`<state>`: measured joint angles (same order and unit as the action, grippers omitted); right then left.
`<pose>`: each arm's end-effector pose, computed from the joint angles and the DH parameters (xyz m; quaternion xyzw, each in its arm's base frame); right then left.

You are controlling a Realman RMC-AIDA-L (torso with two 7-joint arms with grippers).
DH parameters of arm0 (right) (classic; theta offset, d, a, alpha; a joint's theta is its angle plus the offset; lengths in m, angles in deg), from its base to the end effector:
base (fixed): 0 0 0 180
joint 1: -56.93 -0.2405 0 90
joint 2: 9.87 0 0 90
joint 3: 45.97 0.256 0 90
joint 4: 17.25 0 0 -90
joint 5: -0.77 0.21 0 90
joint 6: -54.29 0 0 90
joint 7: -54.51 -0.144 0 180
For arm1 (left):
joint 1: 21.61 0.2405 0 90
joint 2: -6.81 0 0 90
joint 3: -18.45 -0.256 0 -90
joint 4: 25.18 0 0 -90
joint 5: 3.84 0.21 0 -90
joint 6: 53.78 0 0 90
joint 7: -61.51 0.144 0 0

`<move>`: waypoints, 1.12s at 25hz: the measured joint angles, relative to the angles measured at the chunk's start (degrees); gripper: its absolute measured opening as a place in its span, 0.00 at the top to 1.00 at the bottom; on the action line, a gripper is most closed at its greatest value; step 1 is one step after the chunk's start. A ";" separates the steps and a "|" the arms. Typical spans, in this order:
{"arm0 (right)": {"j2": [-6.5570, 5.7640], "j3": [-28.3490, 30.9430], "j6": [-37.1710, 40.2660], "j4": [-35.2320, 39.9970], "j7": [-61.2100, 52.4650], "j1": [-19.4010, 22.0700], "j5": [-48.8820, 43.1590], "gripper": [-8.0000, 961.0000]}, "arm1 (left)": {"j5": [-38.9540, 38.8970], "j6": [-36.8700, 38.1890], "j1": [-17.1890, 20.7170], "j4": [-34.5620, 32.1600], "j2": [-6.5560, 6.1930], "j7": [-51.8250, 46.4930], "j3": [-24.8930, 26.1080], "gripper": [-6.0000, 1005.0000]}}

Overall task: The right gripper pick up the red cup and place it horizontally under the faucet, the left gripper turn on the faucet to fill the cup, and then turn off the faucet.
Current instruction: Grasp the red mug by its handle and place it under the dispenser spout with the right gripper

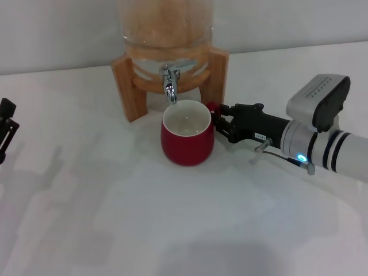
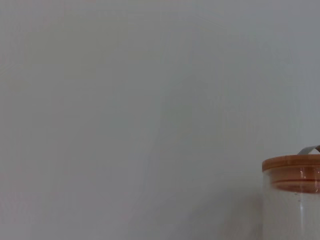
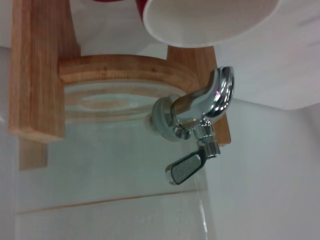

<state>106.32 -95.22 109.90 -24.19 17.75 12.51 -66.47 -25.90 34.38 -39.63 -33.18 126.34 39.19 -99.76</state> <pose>0.2734 0.3791 -0.0710 -0.8665 0.2593 0.2366 0.3549 -0.3067 0.2767 -0.0064 -0.6985 -0.1837 -0.4500 0.5252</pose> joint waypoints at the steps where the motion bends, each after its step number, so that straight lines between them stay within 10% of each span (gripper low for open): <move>1: 0.00 -0.03 0.21 0.00 -0.03 0.13 0.00 0.69 | 0.00 -0.01 0.00 0.00 0.00 0.00 0.00 0.13; 28: -0.39 -0.56 4.97 2.54 -3.76 5.61 -1.81 0.69 | -0.09 -0.05 0.18 0.00 0.00 0.00 0.00 0.13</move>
<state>105.93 -95.78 114.87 -21.64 13.99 18.12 -68.29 -25.99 34.33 -39.45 -33.18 126.34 39.19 -99.76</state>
